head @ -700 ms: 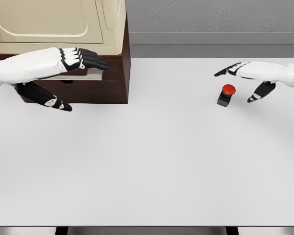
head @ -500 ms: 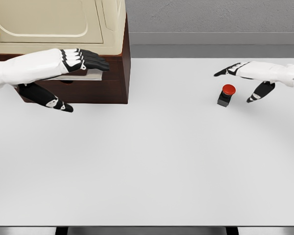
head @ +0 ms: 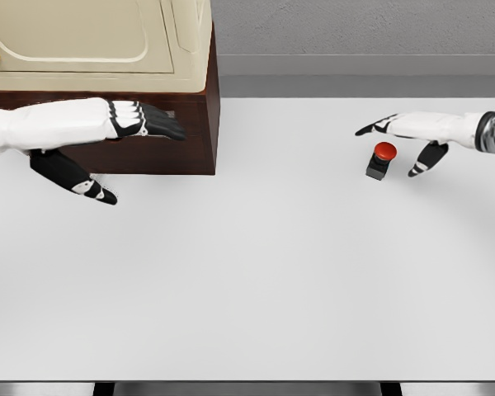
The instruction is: Open the cabinet drawer with left arm, and place a switch into the drawer with right arm
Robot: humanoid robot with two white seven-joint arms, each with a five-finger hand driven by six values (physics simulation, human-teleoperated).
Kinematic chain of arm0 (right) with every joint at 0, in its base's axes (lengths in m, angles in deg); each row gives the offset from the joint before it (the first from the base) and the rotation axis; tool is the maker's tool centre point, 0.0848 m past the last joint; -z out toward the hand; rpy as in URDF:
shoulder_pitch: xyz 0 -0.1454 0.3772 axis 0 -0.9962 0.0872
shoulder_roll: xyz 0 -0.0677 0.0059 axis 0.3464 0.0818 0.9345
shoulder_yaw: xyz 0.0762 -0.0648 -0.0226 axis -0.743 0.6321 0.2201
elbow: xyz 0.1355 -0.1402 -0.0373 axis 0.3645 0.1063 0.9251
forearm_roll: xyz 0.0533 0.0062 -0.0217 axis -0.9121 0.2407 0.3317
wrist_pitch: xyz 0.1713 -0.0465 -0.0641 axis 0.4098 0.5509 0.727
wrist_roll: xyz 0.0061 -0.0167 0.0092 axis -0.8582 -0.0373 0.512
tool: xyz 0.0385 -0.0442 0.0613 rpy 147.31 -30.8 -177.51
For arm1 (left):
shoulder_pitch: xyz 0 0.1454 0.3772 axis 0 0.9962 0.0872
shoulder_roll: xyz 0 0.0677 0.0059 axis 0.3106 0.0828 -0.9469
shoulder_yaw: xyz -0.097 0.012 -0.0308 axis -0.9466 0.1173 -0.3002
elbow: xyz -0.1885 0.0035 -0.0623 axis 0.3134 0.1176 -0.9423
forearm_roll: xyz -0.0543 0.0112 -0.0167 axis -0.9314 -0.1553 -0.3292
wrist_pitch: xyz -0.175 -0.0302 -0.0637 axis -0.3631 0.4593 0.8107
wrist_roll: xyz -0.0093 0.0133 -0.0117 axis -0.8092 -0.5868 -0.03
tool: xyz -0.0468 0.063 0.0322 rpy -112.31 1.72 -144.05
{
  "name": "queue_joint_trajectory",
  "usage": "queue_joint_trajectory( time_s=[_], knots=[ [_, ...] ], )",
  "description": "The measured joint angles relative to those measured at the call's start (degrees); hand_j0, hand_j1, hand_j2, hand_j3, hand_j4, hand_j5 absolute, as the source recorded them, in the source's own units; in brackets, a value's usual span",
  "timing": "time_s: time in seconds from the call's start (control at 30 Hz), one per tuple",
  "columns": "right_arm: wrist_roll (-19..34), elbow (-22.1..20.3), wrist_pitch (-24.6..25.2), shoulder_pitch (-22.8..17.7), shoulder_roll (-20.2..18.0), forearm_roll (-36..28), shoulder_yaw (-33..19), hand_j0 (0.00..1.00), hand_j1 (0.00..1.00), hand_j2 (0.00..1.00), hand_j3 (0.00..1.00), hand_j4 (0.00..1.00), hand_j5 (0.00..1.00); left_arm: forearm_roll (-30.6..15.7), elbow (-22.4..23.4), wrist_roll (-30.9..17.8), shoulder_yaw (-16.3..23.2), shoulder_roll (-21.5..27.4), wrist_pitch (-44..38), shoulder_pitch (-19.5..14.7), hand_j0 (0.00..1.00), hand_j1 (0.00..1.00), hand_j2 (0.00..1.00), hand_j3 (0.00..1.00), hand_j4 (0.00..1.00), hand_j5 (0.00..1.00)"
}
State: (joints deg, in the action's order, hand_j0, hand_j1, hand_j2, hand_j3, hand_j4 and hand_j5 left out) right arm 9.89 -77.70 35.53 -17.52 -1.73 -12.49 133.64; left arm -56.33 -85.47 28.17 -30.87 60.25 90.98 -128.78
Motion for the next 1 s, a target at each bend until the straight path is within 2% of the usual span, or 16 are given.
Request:
queue_joint_trajectory(
  time_s=[0.1,0.2,0.27,0.37,0.47,0.6,0.9,1.0],
  knots=[
    [0.0,0.2,0.0,0.3,0.5,0.6,0.6,1.0,1.0,1.0,1.0,1.0,1.0,-1.1,0.0,-3.2,-0.1,0.0,-2.5,-2.7,1.0,1.0,1.0,1.0,1.0,1.0],
    [0.0,0.2,0.0,0.3,1.0,0.9,0.9,1.0,1.0,1.0,1.0,1.0,1.0,-3.1,0.0,-4.4,-0.1,-0.1,-7.5,-6.0,1.0,1.0,1.0,1.0,1.0,1.0],
    [0.0,0.2,0.0,0.4,1.3,1.0,1.3,0.99,0.99,0.99,0.99,0.99,0.99,-6.2,0.0,-4.7,0.0,0.1,-10.5,-6.3,1.0,1.0,1.0,1.0,1.0,1.0],
    [0.0,0.3,0.0,1.1,1.6,1.7,1.5,0.89,0.89,0.89,0.89,0.89,0.89,-11.8,0.1,-4.9,0.1,0.4,-12.8,-6.4,1.0,1.0,1.0,1.0,1.0,1.0],
    [0.0,0.4,0.0,1.2,1.8,2.6,1.7,0.86,0.86,0.86,0.86,0.86,0.86,-15.1,0.1,-5.0,0.4,0.7,-19.0,-6.4,1.0,1.0,1.0,1.0,1.0,1.0],
    [0.0,0.5,0.0,1.4,1.9,3.3,1.7,0.85,0.85,0.85,0.85,0.85,0.85,-16.5,0.1,-5.1,0.8,1.0,-24.4,-6.2,1.0,1.0,1.0,1.0,1.0,1.0],
    [0.0,0.9,0.0,1.3,2.0,4.4,2.1,0.83,0.83,0.83,0.83,0.83,0.83,-16.4,0.1,-5.1,2.0,2.1,-28.9,-6.1,1.0,1.0,1.0,1.0,1.0,1.0],
    [0.0,1.1,0.0,1.3,2.0,4.4,2.2,0.79,0.79,0.79,0.79,0.79,0.79,-16.3,0.1,-5.1,2.0,3.1,-31.1,-6.1,1.0,1.0,1.0,1.0,1.0,1.0]
  ],
)
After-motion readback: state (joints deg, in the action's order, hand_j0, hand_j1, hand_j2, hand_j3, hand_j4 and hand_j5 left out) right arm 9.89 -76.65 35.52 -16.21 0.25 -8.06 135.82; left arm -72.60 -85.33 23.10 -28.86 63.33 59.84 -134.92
